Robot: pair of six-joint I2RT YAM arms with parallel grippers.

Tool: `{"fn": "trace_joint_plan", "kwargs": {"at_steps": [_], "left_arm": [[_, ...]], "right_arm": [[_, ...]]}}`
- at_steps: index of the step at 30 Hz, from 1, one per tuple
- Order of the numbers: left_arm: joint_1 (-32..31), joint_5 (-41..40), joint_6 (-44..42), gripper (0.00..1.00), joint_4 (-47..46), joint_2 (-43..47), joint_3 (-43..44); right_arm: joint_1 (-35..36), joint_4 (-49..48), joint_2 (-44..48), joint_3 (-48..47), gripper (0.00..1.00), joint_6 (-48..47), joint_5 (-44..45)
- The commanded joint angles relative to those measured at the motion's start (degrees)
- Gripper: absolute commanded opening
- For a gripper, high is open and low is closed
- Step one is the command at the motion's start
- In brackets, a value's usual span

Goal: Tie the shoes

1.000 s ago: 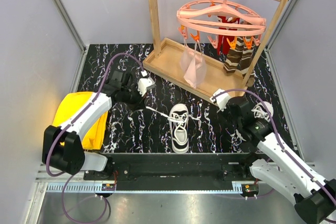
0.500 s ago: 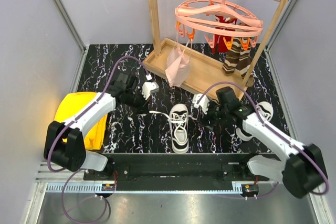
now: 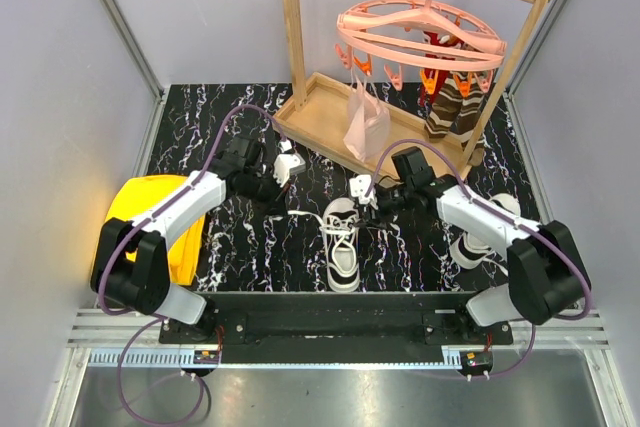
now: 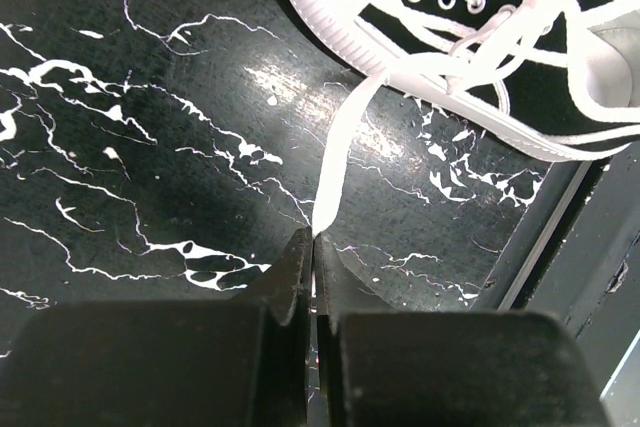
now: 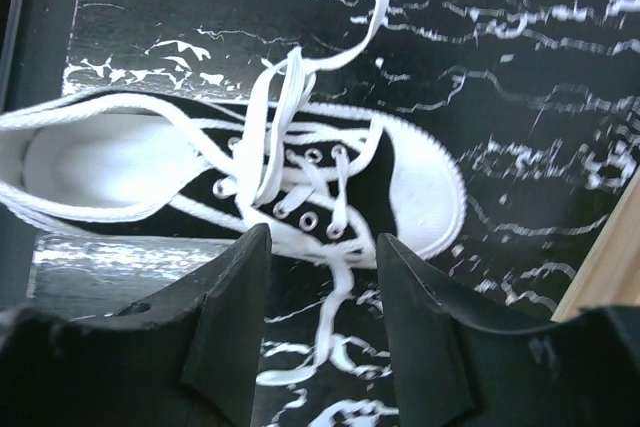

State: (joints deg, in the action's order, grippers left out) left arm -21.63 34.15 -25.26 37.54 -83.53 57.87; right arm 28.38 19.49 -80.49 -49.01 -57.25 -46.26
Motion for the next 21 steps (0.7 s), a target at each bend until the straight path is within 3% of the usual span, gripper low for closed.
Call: {"fn": "trace_joint_plan", "kwargs": {"at_steps": [1, 11, 21], "left_arm": [[0.0, 1.9, 0.6, 0.0, -2.1, -0.1, 2.7], [0.0, 2.5, 0.6, 0.0, -2.1, -0.3, 2.3], [-0.1, 2.3, 0.5, 0.0, -2.1, -0.6, 2.3]], "right_arm": [[-0.2, 3.7, -3.1, -5.1, 0.55, -9.3, -4.5], [-0.1, 15.6, -7.0, -7.8, 0.6, -23.3, -4.9], [-0.1, 15.1, -10.5, -10.0, 0.6, -23.8, -5.3]]}}
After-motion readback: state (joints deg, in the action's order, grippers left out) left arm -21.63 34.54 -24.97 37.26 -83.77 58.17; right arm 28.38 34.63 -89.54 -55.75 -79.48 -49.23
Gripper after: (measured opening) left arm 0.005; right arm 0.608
